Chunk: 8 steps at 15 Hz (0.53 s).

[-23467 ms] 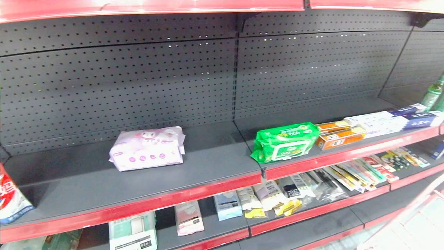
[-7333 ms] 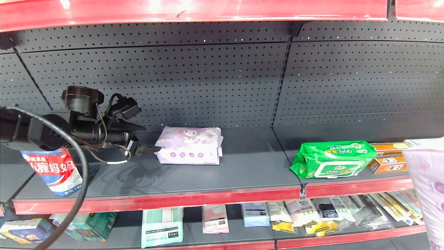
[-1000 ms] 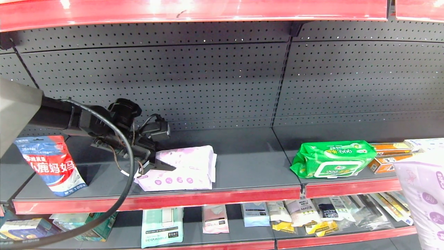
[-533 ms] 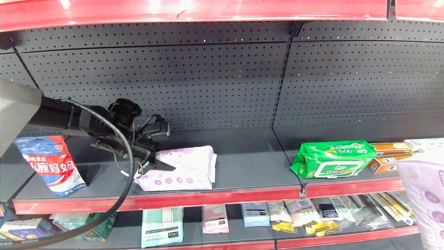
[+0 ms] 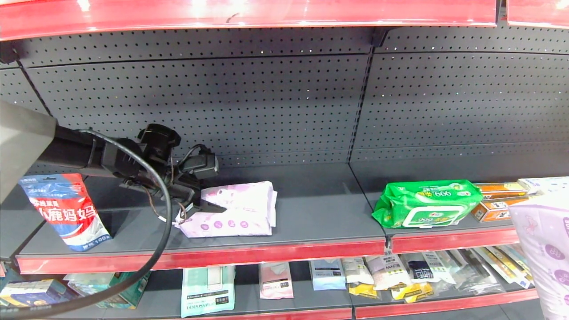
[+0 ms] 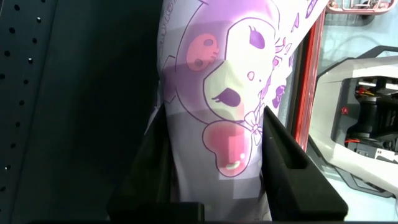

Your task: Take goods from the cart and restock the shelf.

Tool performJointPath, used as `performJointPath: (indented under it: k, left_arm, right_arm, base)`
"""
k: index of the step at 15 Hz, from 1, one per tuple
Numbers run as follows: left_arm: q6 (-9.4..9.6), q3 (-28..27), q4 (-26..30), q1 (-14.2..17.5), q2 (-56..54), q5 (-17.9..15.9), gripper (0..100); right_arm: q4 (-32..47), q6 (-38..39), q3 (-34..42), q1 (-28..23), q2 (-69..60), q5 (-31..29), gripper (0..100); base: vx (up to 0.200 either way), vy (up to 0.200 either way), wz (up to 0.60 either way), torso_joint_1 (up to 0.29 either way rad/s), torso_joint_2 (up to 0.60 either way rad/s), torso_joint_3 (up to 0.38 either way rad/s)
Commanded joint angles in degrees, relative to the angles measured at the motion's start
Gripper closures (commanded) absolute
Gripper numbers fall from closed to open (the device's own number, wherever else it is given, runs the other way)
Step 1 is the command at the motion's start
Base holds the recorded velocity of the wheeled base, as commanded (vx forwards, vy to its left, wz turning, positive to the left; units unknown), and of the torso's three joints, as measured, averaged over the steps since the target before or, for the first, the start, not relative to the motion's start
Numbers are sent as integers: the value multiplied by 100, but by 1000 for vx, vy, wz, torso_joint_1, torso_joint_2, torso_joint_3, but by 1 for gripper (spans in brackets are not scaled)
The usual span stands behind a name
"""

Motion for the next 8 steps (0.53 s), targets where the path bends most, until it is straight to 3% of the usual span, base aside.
performJointPath:
  k: [1,8]
  left_arm:
    - [-2,17,10,-8,8,-3,100]
    - [-11,34,10,-8,-1,6,100]
  right_arm:
    - [1,-1,-1,0,-8,2,100]
    - [1,-1,-36,-9,-8,2,100]
  base:
    - [0,0,0,0,0,0]
    - [0,0,0,0,0,0]
